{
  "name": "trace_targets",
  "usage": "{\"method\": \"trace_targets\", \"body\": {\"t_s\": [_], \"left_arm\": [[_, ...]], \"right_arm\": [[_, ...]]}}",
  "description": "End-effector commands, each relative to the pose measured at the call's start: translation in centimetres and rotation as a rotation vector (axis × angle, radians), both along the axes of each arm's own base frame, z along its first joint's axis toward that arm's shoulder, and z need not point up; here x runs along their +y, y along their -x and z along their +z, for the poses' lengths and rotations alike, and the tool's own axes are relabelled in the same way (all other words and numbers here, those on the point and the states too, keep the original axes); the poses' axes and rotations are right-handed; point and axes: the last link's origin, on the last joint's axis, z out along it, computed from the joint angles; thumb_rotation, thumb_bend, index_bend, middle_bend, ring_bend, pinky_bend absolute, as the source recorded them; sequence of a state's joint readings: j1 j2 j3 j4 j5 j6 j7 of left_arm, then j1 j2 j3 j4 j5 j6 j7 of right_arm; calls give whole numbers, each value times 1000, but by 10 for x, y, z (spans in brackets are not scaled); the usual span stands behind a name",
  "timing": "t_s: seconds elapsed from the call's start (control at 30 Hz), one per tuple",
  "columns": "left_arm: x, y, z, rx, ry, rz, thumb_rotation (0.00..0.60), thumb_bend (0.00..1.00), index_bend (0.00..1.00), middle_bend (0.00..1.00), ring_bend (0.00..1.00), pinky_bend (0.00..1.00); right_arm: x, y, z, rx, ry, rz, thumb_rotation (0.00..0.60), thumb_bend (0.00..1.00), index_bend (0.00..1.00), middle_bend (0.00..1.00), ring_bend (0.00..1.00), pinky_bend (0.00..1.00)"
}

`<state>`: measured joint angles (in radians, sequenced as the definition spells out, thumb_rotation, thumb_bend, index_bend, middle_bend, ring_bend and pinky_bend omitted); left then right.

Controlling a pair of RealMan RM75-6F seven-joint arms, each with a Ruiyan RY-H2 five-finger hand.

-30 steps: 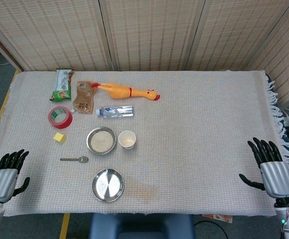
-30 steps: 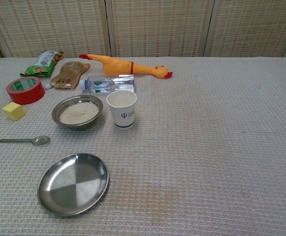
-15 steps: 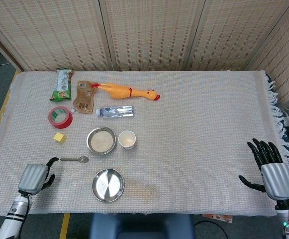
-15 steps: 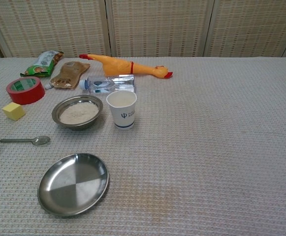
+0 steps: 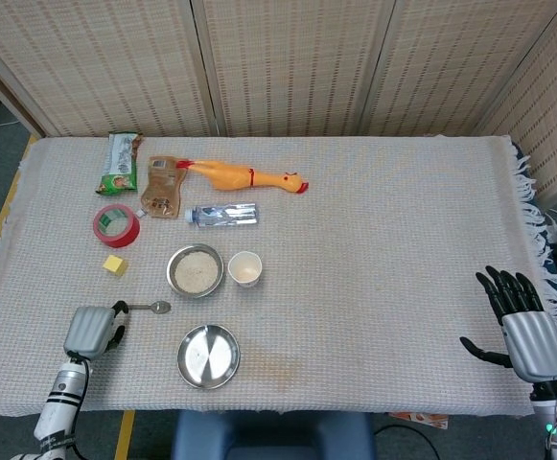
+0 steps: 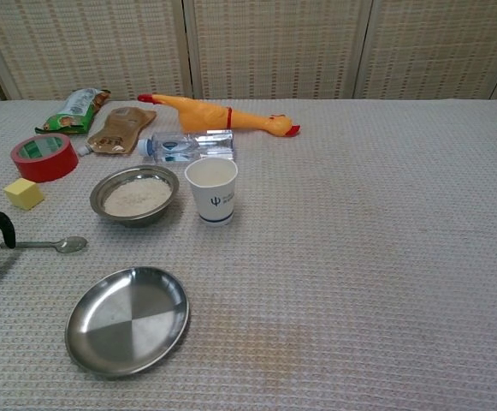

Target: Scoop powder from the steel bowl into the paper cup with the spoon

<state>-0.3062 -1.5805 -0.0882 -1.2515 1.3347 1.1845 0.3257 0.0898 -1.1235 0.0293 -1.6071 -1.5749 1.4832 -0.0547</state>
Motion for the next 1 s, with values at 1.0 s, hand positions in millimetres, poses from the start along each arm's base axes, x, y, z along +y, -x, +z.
{"method": "trace_targets", "body": {"t_s": [1.0], "left_arm": [[26,2,-26,68,-73,-64,600,401,476,1000,1000,1000]], "right_arm": [[-2,2,-1,-14,-28,-22,450,114,0,0,0,0]]}}
